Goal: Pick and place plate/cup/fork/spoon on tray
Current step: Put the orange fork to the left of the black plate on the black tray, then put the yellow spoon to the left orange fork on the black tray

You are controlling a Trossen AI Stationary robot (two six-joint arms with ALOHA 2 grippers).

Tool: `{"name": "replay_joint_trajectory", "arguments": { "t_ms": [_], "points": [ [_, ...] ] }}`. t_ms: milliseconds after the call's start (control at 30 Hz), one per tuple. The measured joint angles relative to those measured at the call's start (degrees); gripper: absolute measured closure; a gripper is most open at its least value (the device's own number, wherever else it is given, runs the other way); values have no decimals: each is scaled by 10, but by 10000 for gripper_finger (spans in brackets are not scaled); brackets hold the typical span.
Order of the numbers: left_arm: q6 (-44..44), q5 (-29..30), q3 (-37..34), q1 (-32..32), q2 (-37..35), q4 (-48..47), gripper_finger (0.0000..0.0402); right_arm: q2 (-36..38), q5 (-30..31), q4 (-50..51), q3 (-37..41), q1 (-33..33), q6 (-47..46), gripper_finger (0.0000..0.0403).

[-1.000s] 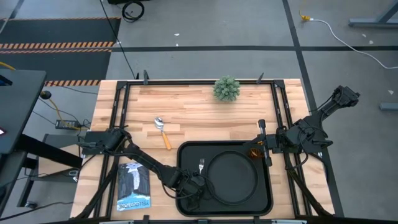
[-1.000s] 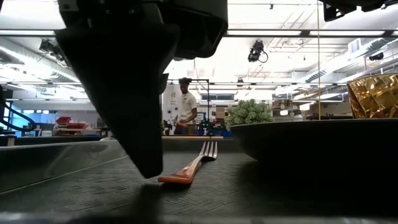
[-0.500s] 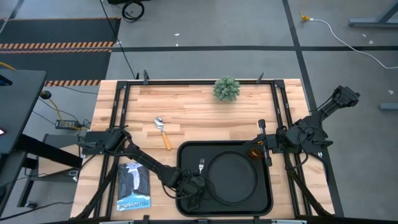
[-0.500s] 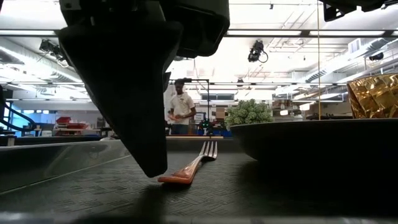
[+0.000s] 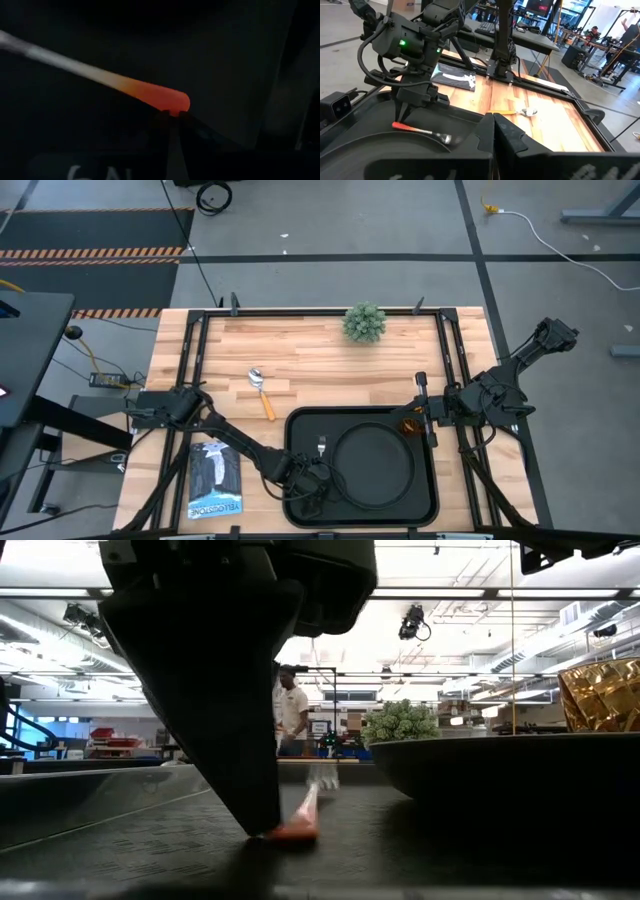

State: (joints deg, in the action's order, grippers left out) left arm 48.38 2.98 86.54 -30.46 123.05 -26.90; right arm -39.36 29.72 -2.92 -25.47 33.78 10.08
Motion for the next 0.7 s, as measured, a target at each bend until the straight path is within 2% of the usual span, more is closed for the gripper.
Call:
{"name": "replay_joint_trajectory", "arguments": {
  "t_ms": [700],
  "points": [
    [7, -13, -3, 5, -12, 13, 352, 0, -5, -1, 0, 0, 0, 396]
  ]
}}
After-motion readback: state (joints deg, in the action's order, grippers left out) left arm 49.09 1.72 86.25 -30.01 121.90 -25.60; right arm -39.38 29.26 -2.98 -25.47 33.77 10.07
